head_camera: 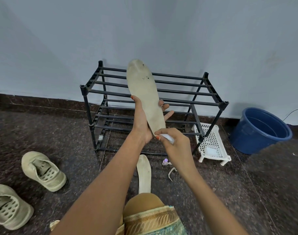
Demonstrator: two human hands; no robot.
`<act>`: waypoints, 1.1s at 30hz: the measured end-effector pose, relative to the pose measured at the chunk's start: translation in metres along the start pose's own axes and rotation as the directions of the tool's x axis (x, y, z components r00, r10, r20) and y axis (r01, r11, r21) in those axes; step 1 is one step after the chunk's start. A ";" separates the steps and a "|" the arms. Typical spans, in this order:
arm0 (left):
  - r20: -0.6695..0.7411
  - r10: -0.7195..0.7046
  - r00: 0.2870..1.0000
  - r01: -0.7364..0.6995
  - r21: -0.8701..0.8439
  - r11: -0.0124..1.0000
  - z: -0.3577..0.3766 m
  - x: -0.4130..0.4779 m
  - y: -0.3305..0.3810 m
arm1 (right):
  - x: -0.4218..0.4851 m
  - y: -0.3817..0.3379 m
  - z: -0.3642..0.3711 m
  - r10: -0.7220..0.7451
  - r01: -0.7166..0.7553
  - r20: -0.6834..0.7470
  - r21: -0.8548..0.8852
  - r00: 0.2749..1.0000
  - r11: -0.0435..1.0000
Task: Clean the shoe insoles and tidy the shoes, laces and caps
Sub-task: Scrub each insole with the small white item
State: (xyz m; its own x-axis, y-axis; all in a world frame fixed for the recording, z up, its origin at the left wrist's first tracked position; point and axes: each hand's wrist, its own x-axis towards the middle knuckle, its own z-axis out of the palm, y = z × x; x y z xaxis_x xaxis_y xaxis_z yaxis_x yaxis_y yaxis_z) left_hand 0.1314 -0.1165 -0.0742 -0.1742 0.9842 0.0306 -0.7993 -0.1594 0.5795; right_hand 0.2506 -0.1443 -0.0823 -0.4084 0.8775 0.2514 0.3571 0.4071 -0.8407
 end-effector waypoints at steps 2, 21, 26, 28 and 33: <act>-0.004 0.003 1.000 -0.003 0.001 1.000 0.001 0.000 0.000 | -0.002 -0.003 0.001 0.014 -0.014 0.001 0.039 1.000 0.999; -0.038 -0.045 0.998 0.042 -0.074 0.996 0.001 -0.001 0.000 | 0.000 0.013 0.000 -0.164 0.134 -0.054 -0.366 0.985 0.921; -0.068 0.002 0.998 -0.007 -0.081 0.997 0.001 -0.001 0.000 | -0.004 -0.003 0.006 0.009 -0.013 -0.061 -0.065 0.998 0.998; -0.063 0.001 0.998 -0.005 -0.076 0.997 0.000 0.000 0.000 | -0.005 -0.009 0.007 0.033 -0.033 -0.058 0.010 0.998 0.999; -0.033 -0.034 0.999 0.032 -0.048 0.998 0.001 0.001 -0.002 | -0.001 -0.017 0.010 -0.014 0.011 -0.058 -0.039 0.998 0.999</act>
State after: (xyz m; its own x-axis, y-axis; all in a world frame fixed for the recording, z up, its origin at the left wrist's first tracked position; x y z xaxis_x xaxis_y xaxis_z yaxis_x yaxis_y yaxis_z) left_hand 0.1333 -0.1150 -0.0738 -0.1659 0.9860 -0.0164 -0.8310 -0.1308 0.5406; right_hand 0.2365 -0.1550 -0.0736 -0.3640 0.8850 0.2903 0.3849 0.4267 -0.8184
